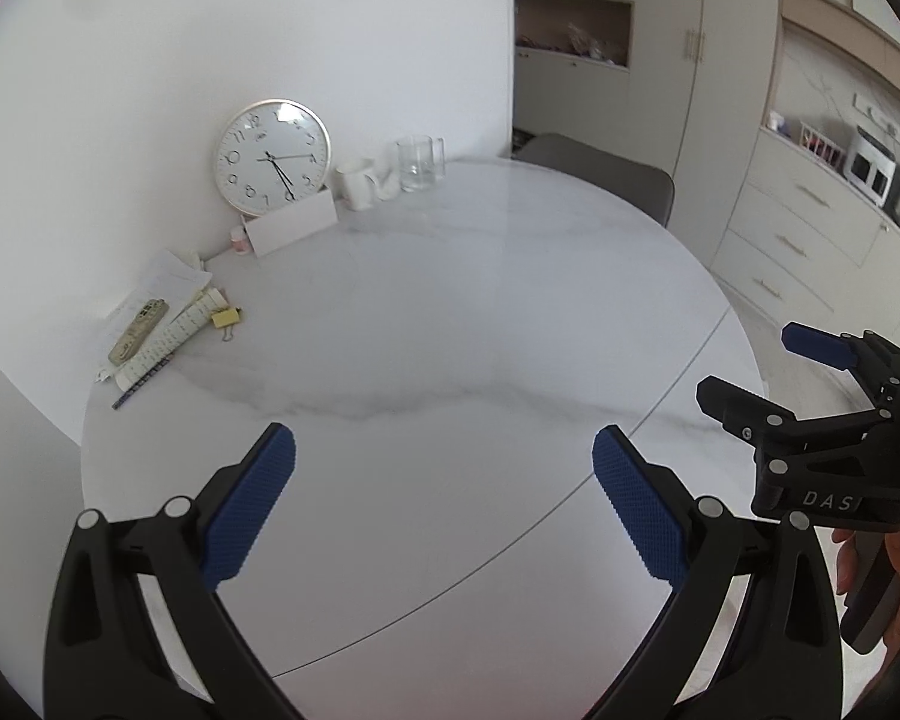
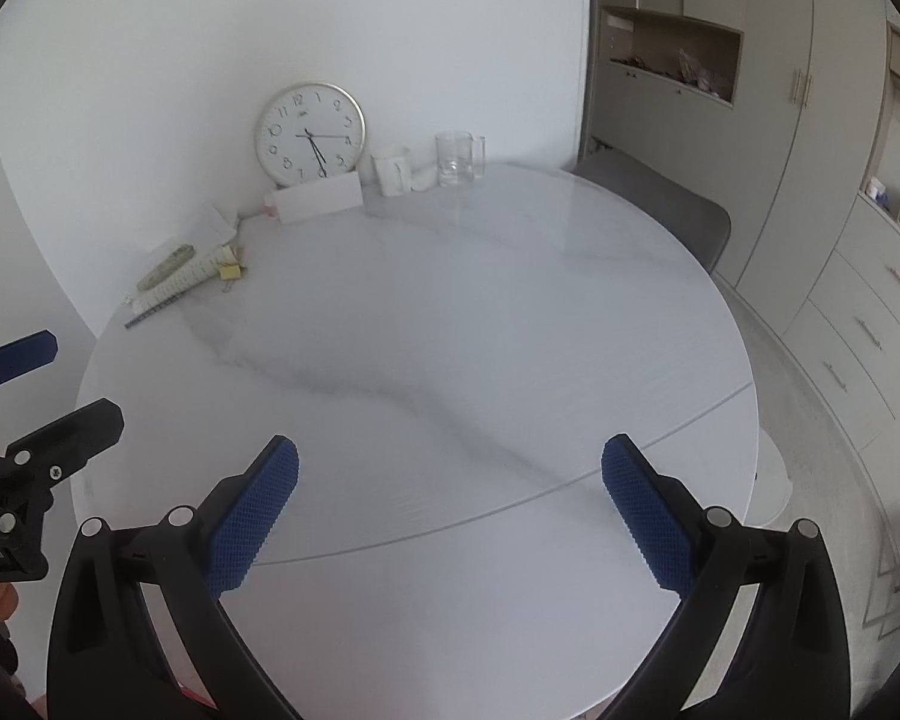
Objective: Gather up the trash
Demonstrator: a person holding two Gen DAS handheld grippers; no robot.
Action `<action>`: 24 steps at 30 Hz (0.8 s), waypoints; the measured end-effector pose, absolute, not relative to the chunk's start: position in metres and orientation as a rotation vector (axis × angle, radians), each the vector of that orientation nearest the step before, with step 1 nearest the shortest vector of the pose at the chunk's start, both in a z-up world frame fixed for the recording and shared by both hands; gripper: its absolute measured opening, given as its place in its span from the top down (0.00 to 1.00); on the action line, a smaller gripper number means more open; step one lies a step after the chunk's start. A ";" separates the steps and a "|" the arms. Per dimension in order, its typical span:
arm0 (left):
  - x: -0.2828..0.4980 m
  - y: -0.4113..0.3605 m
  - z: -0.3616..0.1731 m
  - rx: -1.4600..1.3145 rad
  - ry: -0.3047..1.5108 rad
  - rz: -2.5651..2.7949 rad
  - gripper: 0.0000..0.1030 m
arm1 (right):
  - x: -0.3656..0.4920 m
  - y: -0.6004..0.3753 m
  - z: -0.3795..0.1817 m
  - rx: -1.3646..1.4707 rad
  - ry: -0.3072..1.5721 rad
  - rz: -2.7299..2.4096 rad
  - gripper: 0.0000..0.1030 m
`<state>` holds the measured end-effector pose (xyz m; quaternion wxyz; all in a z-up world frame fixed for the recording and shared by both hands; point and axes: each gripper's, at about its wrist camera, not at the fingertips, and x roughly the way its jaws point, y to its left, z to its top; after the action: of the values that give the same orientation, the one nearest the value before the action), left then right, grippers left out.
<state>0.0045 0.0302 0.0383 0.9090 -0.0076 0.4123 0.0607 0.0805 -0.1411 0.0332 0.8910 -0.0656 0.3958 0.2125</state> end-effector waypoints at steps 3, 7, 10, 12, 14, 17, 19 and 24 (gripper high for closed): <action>0.005 0.034 0.055 -0.022 0.808 0.136 0.08 | 0.081 -0.144 0.056 -0.144 0.772 0.439 0.02; 0.014 0.039 0.091 -0.009 0.719 0.146 0.08 | 0.081 -0.150 0.106 -0.142 0.658 0.422 0.02; 0.015 0.038 0.122 -0.009 0.629 0.166 0.08 | 0.078 -0.153 0.139 -0.133 0.582 0.421 0.02; 0.017 0.038 0.141 -0.008 0.587 0.174 0.08 | 0.075 -0.156 0.159 -0.131 0.535 0.417 0.02; 0.016 0.037 0.153 -0.006 0.551 0.193 0.08 | 0.070 -0.158 0.169 -0.130 0.506 0.407 0.02; 0.014 0.036 0.163 -0.012 0.528 0.206 0.08 | 0.065 -0.160 0.177 -0.115 0.478 0.407 0.02; 0.013 0.035 0.164 -0.019 0.532 0.198 0.08 | 0.063 -0.161 0.176 -0.109 0.478 0.419 0.02; 0.013 0.032 0.158 -0.023 0.559 0.198 0.08 | 0.062 -0.163 0.168 -0.106 0.501 0.424 0.02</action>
<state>0.0134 0.0322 0.1578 0.9563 -0.0115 0.2754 0.0976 0.0623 -0.1631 0.1684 0.9453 -0.0521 0.2457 0.2083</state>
